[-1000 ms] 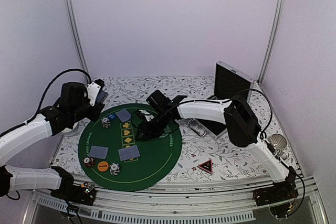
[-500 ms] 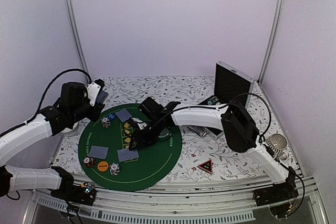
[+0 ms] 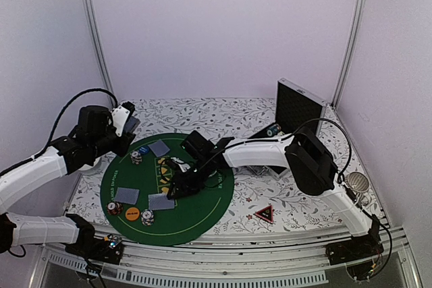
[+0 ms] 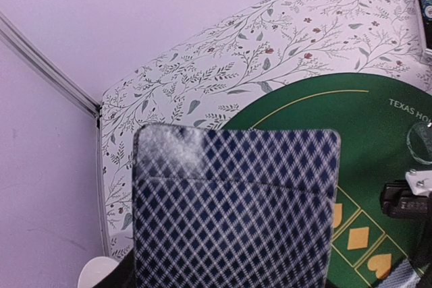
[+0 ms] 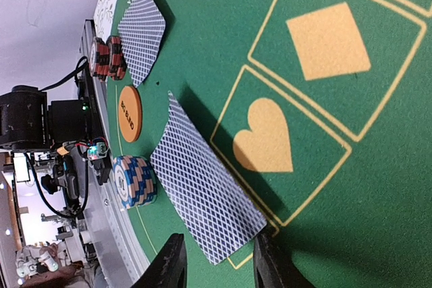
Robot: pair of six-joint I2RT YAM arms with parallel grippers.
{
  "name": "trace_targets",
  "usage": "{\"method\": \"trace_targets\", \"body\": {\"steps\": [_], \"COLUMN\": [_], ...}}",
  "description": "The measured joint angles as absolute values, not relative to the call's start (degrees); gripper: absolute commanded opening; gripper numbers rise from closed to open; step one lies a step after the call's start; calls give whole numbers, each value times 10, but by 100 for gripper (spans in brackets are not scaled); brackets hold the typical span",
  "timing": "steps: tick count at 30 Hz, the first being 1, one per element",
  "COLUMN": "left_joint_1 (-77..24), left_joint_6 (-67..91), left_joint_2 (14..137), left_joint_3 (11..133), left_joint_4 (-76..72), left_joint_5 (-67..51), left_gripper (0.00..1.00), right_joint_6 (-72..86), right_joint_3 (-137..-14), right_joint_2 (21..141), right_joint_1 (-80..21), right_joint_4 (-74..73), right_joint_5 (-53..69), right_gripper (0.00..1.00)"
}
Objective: Distribute texas hold em gaming equipment
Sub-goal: Adjust the poker card in the community card area, then pick up the poker card from the community card area.
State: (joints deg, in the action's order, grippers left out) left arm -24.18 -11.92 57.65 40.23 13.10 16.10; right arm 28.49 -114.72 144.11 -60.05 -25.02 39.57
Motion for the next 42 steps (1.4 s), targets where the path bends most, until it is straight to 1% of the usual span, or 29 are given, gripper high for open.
{"method": "trace_targets", "body": {"steps": [2,4,10,13,20,27,34,39,42], "left_joint_1": [-242,-242,-242,-242,-237,-182,-176,-176,-176], "left_joint_6": [-119,-119,-119,-119,-119,-111,-118,-121,-122], "left_joint_2": [576,576,576,575,567,576,559,559,559], "left_joint_3": [402,402,402,402,402,403,394,394,394], "left_joint_4": [131,131,131,131,131,132,114,112,112], "left_joint_5": [160,159,158,157,149,124,125,125,125], "left_gripper": [50,50,50,50,49,48,48,48,48], "right_joint_6": [283,281,283,288,291,246,185,146,124], "right_joint_3": [-1141,-1135,-1152,-1182,-1187,-1189,-1189,-1213,-1215], "right_joint_2": [1436,1430,1431,1444,1446,1446,1447,1468,1474], "right_joint_1": [-600,-595,-587,-583,-580,-581,-581,-581,-582], "right_joint_4": [-253,-259,-271,-276,-286,-292,-292,-287,-279], "right_joint_5": [394,388,366,350,338,343,337,350,366], "right_gripper": [37,42,47,47,49,50,50,44,39]}}
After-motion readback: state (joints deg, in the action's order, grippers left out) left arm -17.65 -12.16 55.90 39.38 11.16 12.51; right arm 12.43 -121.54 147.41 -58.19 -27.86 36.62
